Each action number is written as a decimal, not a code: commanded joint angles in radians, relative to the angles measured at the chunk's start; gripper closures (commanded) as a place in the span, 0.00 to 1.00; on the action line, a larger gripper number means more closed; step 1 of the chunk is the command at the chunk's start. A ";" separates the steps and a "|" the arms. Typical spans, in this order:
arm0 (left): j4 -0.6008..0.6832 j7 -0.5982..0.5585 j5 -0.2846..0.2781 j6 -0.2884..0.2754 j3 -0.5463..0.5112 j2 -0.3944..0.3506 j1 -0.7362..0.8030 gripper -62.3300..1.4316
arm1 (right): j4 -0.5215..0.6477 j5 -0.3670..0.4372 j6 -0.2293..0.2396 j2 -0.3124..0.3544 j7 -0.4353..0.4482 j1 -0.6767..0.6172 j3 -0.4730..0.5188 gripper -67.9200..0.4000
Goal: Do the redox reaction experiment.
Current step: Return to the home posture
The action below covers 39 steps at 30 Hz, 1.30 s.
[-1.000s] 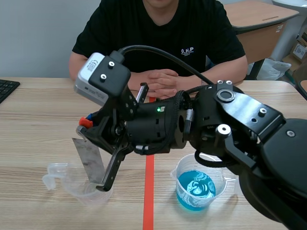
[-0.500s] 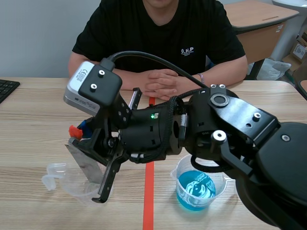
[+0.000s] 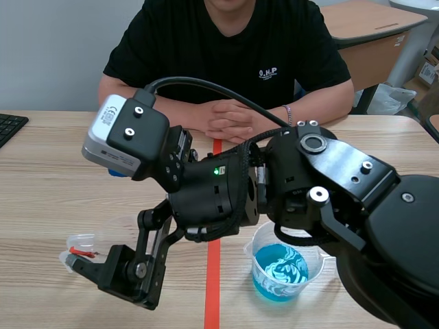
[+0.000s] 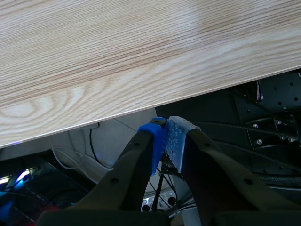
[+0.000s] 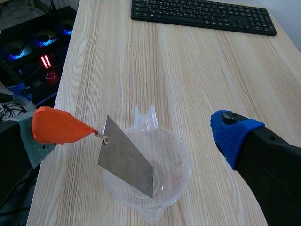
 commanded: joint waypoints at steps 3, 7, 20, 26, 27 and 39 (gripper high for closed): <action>0.008 -0.010 -0.003 -0.002 0.002 0.000 0.003 0.91 | 0.018 0.037 0.006 -0.012 0.011 0.011 0.003 0.00; 0.008 -0.010 -0.003 -0.002 0.002 0.000 0.003 0.91 | 0.043 0.055 0.006 -0.005 0.005 0.003 0.003 0.00; 0.008 -0.010 -0.003 -0.002 0.002 0.000 0.003 0.91 | 0.311 0.054 -0.108 0.175 0.020 -0.173 0.034 0.00; 0.008 -0.010 -0.003 -0.002 0.002 0.000 0.003 0.91 | 0.412 0.054 -0.222 0.286 0.073 -0.264 0.150 0.00; 0.008 -0.010 -0.003 -0.002 0.002 0.000 0.003 0.91 | 0.421 0.054 -0.231 0.304 0.086 -0.281 0.175 0.00; 0.008 -0.010 -0.003 -0.002 0.002 0.000 0.005 0.91 | 0.446 0.158 -0.310 0.496 0.212 -0.571 0.558 0.00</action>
